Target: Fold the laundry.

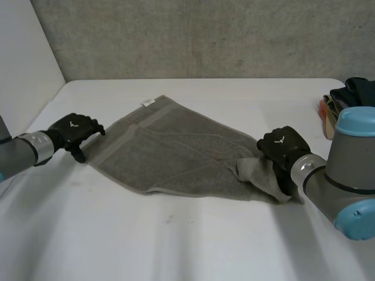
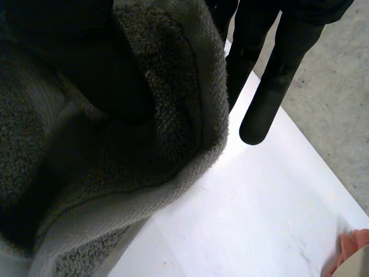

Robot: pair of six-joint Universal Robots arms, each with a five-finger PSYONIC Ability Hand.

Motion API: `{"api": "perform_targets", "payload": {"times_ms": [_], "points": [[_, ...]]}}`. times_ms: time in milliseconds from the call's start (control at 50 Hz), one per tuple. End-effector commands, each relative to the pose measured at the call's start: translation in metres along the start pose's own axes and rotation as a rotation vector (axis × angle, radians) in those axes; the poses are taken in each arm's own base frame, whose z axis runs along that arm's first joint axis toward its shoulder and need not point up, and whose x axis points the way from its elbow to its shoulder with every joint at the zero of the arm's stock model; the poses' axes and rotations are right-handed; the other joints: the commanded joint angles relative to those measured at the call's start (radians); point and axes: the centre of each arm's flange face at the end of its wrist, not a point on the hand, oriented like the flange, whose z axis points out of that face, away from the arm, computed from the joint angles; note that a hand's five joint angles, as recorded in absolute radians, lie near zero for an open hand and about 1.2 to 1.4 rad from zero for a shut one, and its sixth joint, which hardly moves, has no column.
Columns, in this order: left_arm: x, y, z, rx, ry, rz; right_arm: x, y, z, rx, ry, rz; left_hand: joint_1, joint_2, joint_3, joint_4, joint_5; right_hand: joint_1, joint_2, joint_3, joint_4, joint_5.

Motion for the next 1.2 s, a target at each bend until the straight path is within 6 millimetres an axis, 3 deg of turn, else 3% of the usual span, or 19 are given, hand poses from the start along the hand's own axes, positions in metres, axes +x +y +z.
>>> {"api": "perform_targets", "payload": {"times_ms": [20,260,640,700,820,860,920,1040,1120,1140,1200], "points": [[0.005,0.008,0.011,0.029,-0.013,0.026,0.000,0.003,0.003,-0.009,0.009,-0.010,0.085,0.080,0.076,0.075,0.071,0.277,0.217,0.209,0.199,0.237],[0.007,0.010,0.023,0.067,-0.037,0.058,-0.001,0.005,0.004,-0.013,0.006,-0.011,0.085,0.080,0.076,0.075,0.071,0.277,0.217,0.209,0.199,0.237],[0.012,-0.004,0.041,0.129,-0.068,0.031,0.001,0.007,0.005,-0.019,0.011,-0.018,0.138,0.133,0.129,0.128,0.124,0.277,0.217,0.209,0.199,0.237],[0.014,-0.006,0.044,0.138,-0.060,0.019,0.001,0.007,0.005,-0.019,0.011,-0.021,0.302,0.296,0.293,0.292,0.288,0.277,0.217,0.209,0.199,0.237],[0.019,-0.003,0.048,0.133,-0.049,0.003,0.002,0.007,0.006,-0.022,0.014,-0.021,0.936,0.930,0.927,0.926,0.921,0.277,0.217,0.209,0.199,0.237],[0.019,-0.004,0.046,0.125,-0.051,-0.002,0.003,0.008,0.006,-0.023,0.019,-0.020,1.004,0.998,0.995,0.994,0.990,0.277,0.217,0.209,0.199,0.237],[0.013,-0.012,0.039,0.108,-0.087,0.000,0.005,0.007,0.006,-0.024,0.022,-0.020,1.004,0.998,0.995,0.994,0.990,0.277,0.217,0.209,0.199,0.237],[-0.010,-0.054,-0.004,0.122,-0.225,-0.036,0.009,0.005,0.006,-0.019,0.034,-0.016,1.004,0.998,0.995,0.994,0.990,0.277,0.217,0.209,0.199,0.237],[-0.006,-0.085,-0.045,0.155,-0.253,-0.071,0.018,-0.006,0.000,-0.005,0.041,-0.015,1.004,0.998,0.995,0.994,0.990,0.277,0.217,0.209,0.199,0.237],[-0.002,-0.097,-0.063,0.174,-0.257,-0.077,0.025,-0.013,-0.003,0.005,0.051,-0.015,1.004,0.998,0.995,0.994,0.990,0.277,0.217,0.209,0.199,0.237],[0.000,-0.109,-0.087,0.204,-0.277,-0.071,0.040,-0.026,-0.009,0.018,0.071,-0.016,1.004,0.998,0.995,0.994,0.990,0.277,0.217,0.209,0.199,0.237]]}}
